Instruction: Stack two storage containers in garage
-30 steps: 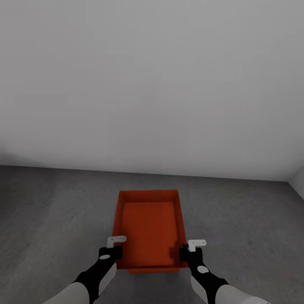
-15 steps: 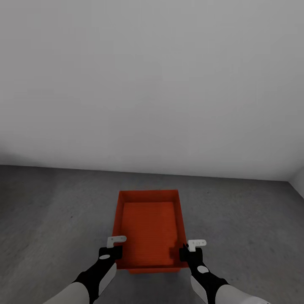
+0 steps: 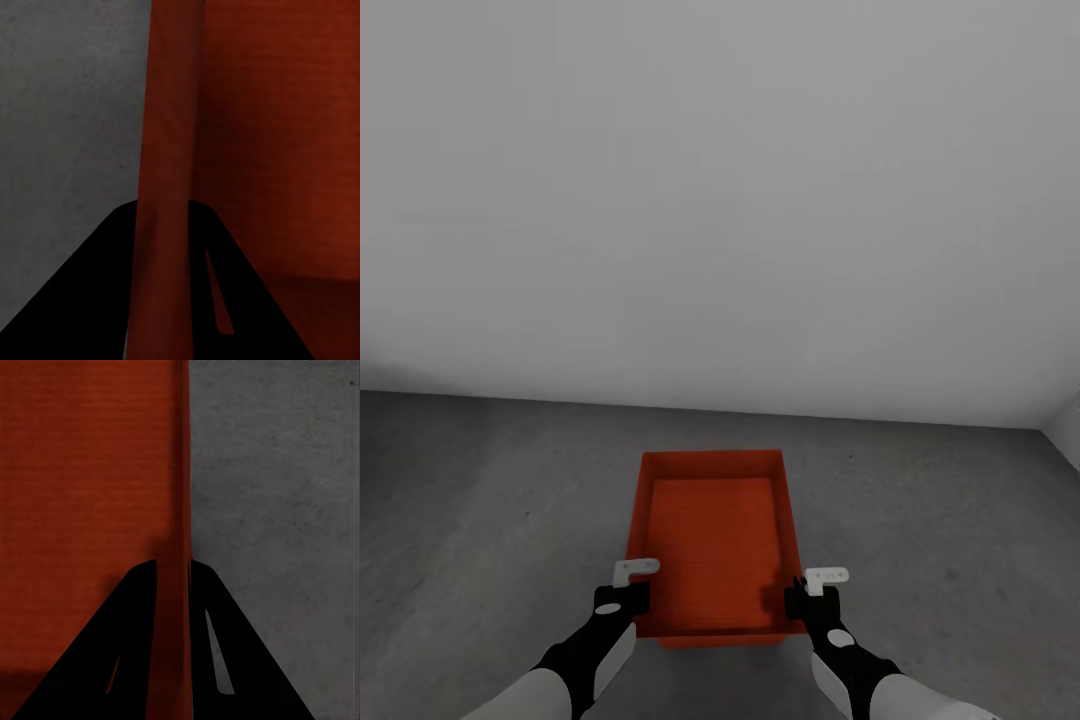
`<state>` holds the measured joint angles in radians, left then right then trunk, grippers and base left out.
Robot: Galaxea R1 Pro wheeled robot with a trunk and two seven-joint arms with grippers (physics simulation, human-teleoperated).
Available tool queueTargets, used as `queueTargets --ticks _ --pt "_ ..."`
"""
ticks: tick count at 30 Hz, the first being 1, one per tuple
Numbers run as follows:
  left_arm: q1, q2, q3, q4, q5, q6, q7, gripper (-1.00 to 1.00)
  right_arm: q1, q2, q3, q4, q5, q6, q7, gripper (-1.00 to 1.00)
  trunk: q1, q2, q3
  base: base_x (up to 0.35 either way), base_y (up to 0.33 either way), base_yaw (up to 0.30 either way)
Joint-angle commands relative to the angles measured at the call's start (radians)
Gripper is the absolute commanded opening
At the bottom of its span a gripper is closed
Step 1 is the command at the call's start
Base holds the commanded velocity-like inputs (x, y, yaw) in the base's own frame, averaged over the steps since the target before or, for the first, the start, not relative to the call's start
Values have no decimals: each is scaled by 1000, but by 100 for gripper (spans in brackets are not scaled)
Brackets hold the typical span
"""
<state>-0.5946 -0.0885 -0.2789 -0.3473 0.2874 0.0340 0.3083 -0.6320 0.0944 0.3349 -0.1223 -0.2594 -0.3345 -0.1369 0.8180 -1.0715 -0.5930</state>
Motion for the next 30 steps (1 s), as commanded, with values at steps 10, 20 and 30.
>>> queueTargets --ticks 10,20,30 --pt "-1 4 52 -6 -10 4 11 -100 0 -10 -11 15 -11 -3 2 -100 0 -1 -1 0 -41 0" --pt "-1 4 52 -6 -10 4 11 -100 0 -10 -11 15 -11 -3 2 -100 0 -1 -1 0 -18 0" --pt "-1 4 52 -6 -11 4 11 -100 0 -10 -11 15 -11 -3 2 -100 0 -1 -1 0 -81 51"
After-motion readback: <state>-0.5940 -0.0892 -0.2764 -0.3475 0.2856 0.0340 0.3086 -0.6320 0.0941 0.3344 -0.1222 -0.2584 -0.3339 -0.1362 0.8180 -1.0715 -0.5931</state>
